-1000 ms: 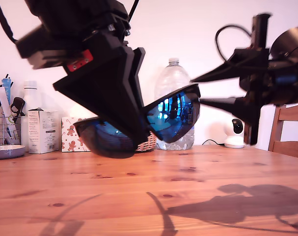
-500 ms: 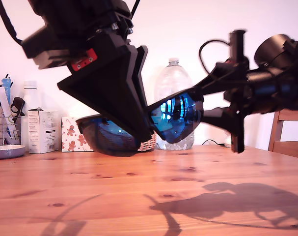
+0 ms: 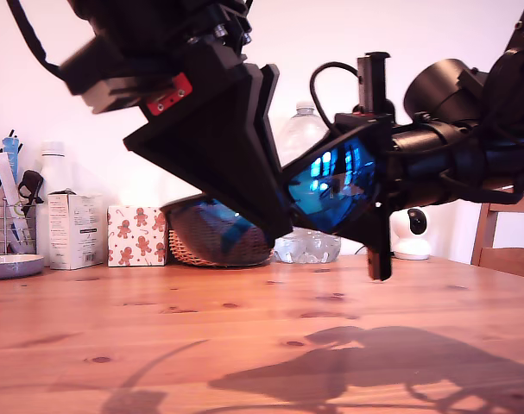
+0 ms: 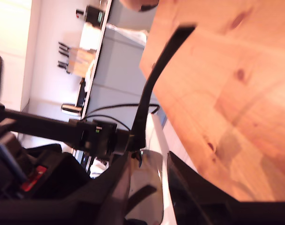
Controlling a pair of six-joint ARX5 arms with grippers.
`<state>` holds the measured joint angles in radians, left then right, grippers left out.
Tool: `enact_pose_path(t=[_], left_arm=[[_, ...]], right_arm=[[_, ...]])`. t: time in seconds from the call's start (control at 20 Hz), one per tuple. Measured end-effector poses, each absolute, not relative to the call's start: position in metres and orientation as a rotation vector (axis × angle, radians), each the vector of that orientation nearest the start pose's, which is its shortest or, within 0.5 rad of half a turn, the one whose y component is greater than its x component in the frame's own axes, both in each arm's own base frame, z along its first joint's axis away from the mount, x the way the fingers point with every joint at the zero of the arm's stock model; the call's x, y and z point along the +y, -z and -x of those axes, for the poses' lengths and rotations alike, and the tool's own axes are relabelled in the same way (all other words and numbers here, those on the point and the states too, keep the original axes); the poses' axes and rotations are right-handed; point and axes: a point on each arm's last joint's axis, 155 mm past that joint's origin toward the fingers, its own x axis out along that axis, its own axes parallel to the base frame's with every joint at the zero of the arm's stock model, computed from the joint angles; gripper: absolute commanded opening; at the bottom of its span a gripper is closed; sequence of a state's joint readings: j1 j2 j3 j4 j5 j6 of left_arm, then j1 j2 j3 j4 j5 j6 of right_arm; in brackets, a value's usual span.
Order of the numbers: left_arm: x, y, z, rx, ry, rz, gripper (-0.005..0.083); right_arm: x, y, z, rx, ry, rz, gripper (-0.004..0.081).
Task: Pick up the sunglasses and close them, then place them back on the table
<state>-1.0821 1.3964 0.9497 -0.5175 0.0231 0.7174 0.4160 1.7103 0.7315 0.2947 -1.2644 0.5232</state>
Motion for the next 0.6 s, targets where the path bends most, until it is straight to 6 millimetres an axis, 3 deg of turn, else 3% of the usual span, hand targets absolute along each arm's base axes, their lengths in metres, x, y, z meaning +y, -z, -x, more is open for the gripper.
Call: enact_pose_path(t=[0.2, 0.4, 0.5, 0.6], left_arm=[[-0.322, -0.104, -0.168, 0.469, 1.311, -1.156, -0.0020], [-0.320, -0.104, -0.172, 0.450, 1.302, -1.201, -0.0020], [-0.318, -0.103, -0.172, 0.454, 1.298, -1.209, -0.0020], [-0.318, -0.104, -0.176, 0.450, 1.281, -1.210, -0.0020]], right_arm=[[0.300, -0.122, -0.223, 1.153, -1.477, -0.701, 0.0216], [0.296, -0.141, -0.202, 1.147, -1.651, -0.718, 0.0212], [0.296, -0.138, -0.211, 1.106, -1.623, -0.692, 0.0212], [0.294, -0.127, -0.237, 1.048, -1.494, -0.657, 0.0212]])
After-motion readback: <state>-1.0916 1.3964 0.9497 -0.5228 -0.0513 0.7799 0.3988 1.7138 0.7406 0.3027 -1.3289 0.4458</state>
